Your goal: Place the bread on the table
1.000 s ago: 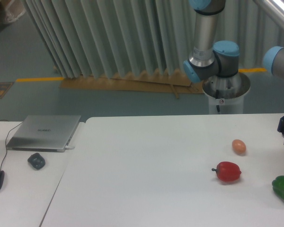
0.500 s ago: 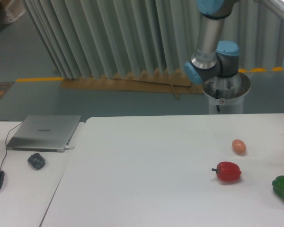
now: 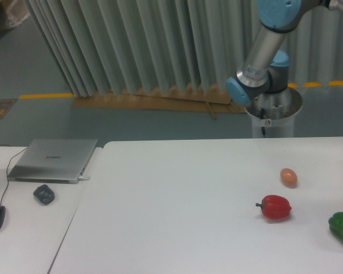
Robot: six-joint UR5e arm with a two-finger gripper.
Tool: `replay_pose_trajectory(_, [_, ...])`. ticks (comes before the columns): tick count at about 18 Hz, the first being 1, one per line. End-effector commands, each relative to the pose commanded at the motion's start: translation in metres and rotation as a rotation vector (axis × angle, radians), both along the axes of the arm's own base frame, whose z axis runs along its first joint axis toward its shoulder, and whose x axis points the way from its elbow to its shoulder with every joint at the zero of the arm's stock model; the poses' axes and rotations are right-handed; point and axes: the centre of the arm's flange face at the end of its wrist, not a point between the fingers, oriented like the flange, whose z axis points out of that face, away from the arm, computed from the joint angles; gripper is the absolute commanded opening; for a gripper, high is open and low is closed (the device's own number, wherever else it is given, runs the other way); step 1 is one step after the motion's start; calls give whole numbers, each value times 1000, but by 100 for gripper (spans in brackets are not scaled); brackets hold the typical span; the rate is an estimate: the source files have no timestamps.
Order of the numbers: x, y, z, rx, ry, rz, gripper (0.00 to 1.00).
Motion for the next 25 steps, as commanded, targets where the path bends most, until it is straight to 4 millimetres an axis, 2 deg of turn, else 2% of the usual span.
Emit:
replay_pose_trajectory(5, [-3,-1,-5,-7,-8,-19,100])
replay_pose_trajectory(10, [5,-3,-30,-15,-53,-35,100])
replay_pose_trajectory(11, [6,-9,-35,-17,-63,-30,100])
replay_pose_trajectory(13, [5,-16,-37,-11,-70,-18,100])
replay_pose_trajectory(17, [9,-16,-37,-13,-73,-9,100])
replay_pose_trajectory(18, [9,-16,-38,-13,-72,-4,97])
replay_pose_trajectory(19, [9,-15,-38,-14,-70,3,73])
replay_pose_trajectory(21, [10,-14,-38,-16,-67,27,50])
replay_pose_trajectory(24, [10,-13,-39,-19,-66,38,35])
replay_pose_trajectory(25, [10,-13,-38,-21,-62,53,23])
